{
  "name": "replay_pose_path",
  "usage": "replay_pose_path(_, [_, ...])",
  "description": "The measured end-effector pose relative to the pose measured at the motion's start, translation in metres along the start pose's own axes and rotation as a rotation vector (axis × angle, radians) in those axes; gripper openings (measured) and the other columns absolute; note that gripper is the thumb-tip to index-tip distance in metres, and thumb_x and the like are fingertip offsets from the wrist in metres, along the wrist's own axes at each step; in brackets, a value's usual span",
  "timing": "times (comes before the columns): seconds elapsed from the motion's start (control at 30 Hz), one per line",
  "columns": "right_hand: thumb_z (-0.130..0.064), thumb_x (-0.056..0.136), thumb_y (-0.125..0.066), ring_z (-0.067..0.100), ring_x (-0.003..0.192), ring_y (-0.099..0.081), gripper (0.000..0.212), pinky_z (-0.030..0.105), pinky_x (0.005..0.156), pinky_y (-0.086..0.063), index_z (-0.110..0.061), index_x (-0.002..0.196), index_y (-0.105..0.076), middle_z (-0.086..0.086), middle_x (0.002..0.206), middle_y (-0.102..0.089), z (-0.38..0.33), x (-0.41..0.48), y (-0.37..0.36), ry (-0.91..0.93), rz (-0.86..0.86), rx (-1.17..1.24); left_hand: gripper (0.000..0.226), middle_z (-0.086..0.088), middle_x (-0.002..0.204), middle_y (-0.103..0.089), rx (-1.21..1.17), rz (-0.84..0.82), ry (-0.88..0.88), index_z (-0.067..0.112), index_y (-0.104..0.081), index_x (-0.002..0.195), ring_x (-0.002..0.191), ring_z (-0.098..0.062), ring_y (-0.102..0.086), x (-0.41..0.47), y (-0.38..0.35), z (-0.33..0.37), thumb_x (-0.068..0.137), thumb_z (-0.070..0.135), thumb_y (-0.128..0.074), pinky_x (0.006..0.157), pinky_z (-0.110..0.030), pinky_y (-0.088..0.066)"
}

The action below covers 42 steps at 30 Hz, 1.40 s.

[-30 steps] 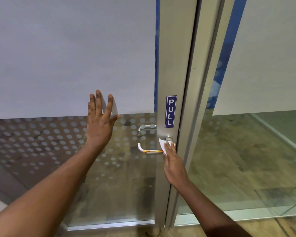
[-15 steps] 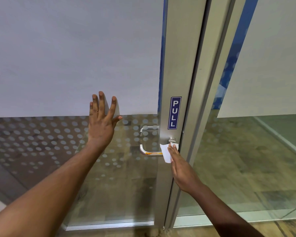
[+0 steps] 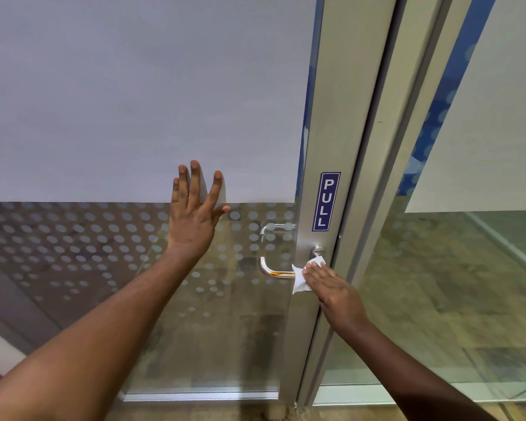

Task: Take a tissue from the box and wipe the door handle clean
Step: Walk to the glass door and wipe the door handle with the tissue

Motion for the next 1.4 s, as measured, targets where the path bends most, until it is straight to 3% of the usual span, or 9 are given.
replay_pose_path(0.07, [0.005, 0.080, -0.036, 0.033, 0.104, -0.067, 0.043, 0.041, 0.096, -0.050, 0.003, 0.108, -0.069, 0.020, 0.113, -0.069, -0.005, 0.003, -0.002, 0.085, 0.005, -0.016, 0.069, -0.026, 0.156, -0.002, 0.003, -0.001, -0.004, 0.024, -0.004, 0.152, 0.143, -0.030, 0.026, 0.000, -0.001, 0.000, 0.094, 0.055, -0.027, 0.120, -0.042, 0.011])
replay_pose_path(0.13, [0.005, 0.082, -0.040, 0.031, 0.105, -0.067, 0.039, 0.048, 0.088, -0.055, 0.003, 0.109, -0.068, 0.019, 0.113, -0.070, -0.011, 0.006, -0.005, 0.127, 0.016, -0.024, 0.069, -0.026, 0.156, -0.002, -0.006, -0.006, -0.004, 0.025, -0.002, 0.152, 0.142, -0.030, 0.026, 0.000, -0.002, 0.000, 0.095, 0.055, -0.024, 0.120, -0.041, 0.013])
replay_pose_path(0.4, [0.008, 0.083, -0.042, 0.029, 0.106, -0.067, 0.038, 0.044, 0.091, -0.054, 0.001, 0.110, -0.068, 0.017, 0.113, -0.070, -0.033, 0.019, -0.018, 0.224, 0.034, -0.032, 0.068, -0.025, 0.157, -0.004, -0.025, -0.015, -0.005, 0.026, -0.002, 0.151, 0.144, -0.031, 0.016, -0.001, -0.001, -0.001, 0.094, 0.056, -0.025, 0.120, -0.042, 0.009])
replay_pose_path(0.53, [0.001, 0.099, -0.014, 0.027, 0.104, -0.068, 0.056, 0.040, 0.090, -0.054, -0.001, 0.108, -0.070, 0.015, 0.110, -0.072, -0.046, 0.030, -0.019, 0.268, -0.001, -0.110, 0.068, -0.025, 0.157, -0.006, -0.014, -0.016, -0.008, 0.026, -0.004, 0.152, 0.144, -0.032, 0.010, -0.001, 0.000, 0.000, 0.094, 0.056, -0.024, 0.120, -0.043, 0.006])
replay_pose_path(0.7, [-0.003, 0.076, -0.057, 0.026, 0.106, -0.067, 0.034, 0.035, 0.088, -0.056, -0.003, 0.108, -0.070, 0.014, 0.114, -0.071, -0.064, 0.038, -0.027, 0.300, -0.144, -0.182, 0.068, -0.025, 0.157, -0.008, -0.024, -0.028, -0.002, 0.026, -0.006, 0.152, 0.146, -0.039, 0.000, 0.000, 0.001, 0.000, 0.095, 0.054, -0.030, 0.120, -0.044, 0.004])
replay_pose_path(0.8, [-0.004, 0.082, -0.059, 0.035, 0.130, -0.047, 0.048, 0.040, 0.109, -0.039, 0.007, 0.128, -0.051, 0.026, 0.137, -0.051, -0.076, 0.046, -0.033, 0.137, -0.281, -0.262, 0.067, -0.025, 0.157, -0.008, -0.029, -0.032, -0.006, 0.026, -0.006, 0.151, 0.146, -0.038, 0.000, 0.000, 0.003, 0.000, 0.095, 0.054, -0.029, 0.120, -0.043, 0.004])
replay_pose_path(0.9, [0.013, 0.093, -0.024, 0.050, 0.142, -0.004, 0.050, 0.052, 0.118, -0.006, 0.018, 0.139, -0.006, 0.038, 0.151, -0.006, -0.084, 0.054, -0.047, 0.102, -0.523, -0.274, 0.068, -0.025, 0.157, -0.007, -0.019, -0.046, -0.007, 0.026, -0.005, 0.151, 0.146, -0.041, -0.003, -0.001, 0.004, 0.000, 0.095, 0.055, -0.029, 0.120, -0.043, 0.006])
replay_pose_path(1.2, [0.019, 0.088, -0.028, 0.061, 0.135, -0.013, 0.044, 0.061, 0.114, -0.019, 0.029, 0.129, -0.017, 0.048, 0.143, -0.015, -0.085, 0.062, -0.066, 0.019, -0.536, -0.146, 0.068, -0.024, 0.158, -0.002, -0.008, -0.079, 0.006, 0.027, 0.004, 0.151, 0.146, -0.037, 0.004, -0.001, 0.007, 0.000, 0.094, 0.056, -0.022, 0.119, -0.041, 0.012])
replay_pose_path(1.4, [-0.015, 0.099, -0.032, 0.027, 0.147, -0.007, 0.053, 0.038, 0.120, -0.009, 0.000, 0.147, -0.015, 0.014, 0.160, -0.010, -0.074, 0.060, -0.056, -0.122, -0.536, 0.138, 0.068, -0.022, 0.158, 0.006, 0.004, -0.100, 0.021, 0.027, 0.006, 0.151, 0.145, -0.033, 0.014, -0.002, 0.005, 0.001, 0.094, 0.057, -0.015, 0.119, -0.040, 0.015])
Point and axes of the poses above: each hand's wrist, its own x-axis towards the middle knuckle, its own y-axis out of the back of the hand, z = x × y, the point moved 2 cm from there along x, towards the middle knuckle
